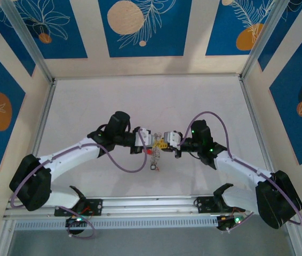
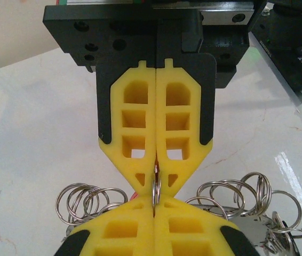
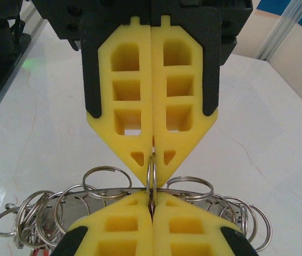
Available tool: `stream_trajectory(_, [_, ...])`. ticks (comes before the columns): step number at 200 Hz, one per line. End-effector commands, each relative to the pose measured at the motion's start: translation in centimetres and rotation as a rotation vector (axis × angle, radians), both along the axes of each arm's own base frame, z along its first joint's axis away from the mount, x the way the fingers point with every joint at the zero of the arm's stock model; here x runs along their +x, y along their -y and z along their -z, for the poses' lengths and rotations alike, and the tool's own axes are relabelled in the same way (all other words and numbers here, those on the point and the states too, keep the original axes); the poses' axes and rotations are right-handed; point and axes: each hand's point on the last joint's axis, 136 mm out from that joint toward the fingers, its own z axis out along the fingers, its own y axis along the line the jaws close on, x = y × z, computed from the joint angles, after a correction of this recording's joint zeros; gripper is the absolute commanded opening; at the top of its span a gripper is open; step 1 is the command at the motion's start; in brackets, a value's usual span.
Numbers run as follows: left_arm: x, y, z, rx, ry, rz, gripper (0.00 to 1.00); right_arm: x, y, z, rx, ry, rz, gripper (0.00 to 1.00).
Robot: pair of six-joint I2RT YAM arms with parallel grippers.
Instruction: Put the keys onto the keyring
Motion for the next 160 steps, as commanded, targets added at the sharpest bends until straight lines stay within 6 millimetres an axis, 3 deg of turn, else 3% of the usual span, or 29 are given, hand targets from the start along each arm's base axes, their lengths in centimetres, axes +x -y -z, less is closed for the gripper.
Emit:
stream_trajectory(1, [0.3, -0.6, -0.3, 0.007, 0.053, -0.019, 0.0, 0.1, 0.7, -1.0, 0.03, 0.039, 0.032, 0.0])
stream_trajectory(63, [0.9, -1.2, 1.4, 0.051, 0.019, -0.06, 0.0, 0.0, 1.4, -2.1, 0.069, 0.092, 0.044, 0.0])
stream_trajectory(125, [1.5, -1.0, 1.2, 0.057, 0.02, -0.069, 0.0, -0.2, 1.4, -2.4, 0.076, 0.096, 0.04, 0.0])
stream_trajectory(144, [0.6, -0.6, 0.8, 0.038, -0.011, -0.023, 0.18, -0.1, 1.3, -2.3, 0.073, 0.09, 0.04, 0.0])
stream_trajectory(160, [0.1, -0.3, 0.1, 0.009, -0.035, 0.005, 0.25, 0.0, 1.3, -2.0, 0.066, 0.08, 0.044, 0.0])
